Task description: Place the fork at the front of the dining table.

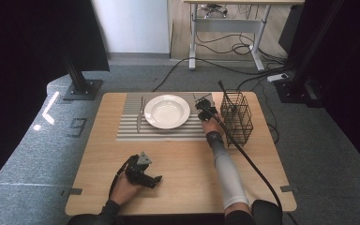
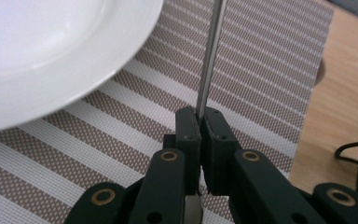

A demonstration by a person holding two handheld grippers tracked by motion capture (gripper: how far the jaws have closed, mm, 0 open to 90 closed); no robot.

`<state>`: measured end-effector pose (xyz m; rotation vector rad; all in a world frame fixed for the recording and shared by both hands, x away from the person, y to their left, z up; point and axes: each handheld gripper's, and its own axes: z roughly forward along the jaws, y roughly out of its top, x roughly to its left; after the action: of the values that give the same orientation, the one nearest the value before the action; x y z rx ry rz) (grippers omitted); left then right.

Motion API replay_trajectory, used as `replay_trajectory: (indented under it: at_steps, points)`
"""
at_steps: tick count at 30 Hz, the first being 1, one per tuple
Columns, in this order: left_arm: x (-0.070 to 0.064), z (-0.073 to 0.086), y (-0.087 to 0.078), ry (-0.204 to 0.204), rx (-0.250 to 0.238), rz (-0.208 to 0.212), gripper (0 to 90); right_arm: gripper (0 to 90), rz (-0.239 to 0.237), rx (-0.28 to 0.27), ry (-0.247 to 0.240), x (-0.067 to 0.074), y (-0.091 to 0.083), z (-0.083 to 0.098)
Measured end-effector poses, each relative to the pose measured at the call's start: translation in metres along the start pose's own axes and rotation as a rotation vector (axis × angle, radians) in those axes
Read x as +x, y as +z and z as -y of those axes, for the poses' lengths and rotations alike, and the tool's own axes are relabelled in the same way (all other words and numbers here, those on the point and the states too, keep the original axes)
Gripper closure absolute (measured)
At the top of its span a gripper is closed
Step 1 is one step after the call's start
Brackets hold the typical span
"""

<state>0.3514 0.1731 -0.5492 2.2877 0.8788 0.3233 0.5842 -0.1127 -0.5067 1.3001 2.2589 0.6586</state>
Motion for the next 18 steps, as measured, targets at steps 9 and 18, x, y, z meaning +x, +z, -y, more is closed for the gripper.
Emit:
replay_trajectory:
  at_steps: [9, 18]
  points:
    - [0.000, 0.000, 0.000, -0.001, 0.000, 0.001, 0.0, 84.8, 0.025, 0.057, -0.028, 0.005, 0.018, 0.009]
    - [0.000, 0.000, 0.000, 0.000, 0.000, 0.001, 0.0, 80.5, -0.003, 0.047, -0.013, 0.003, 0.018, 0.009]
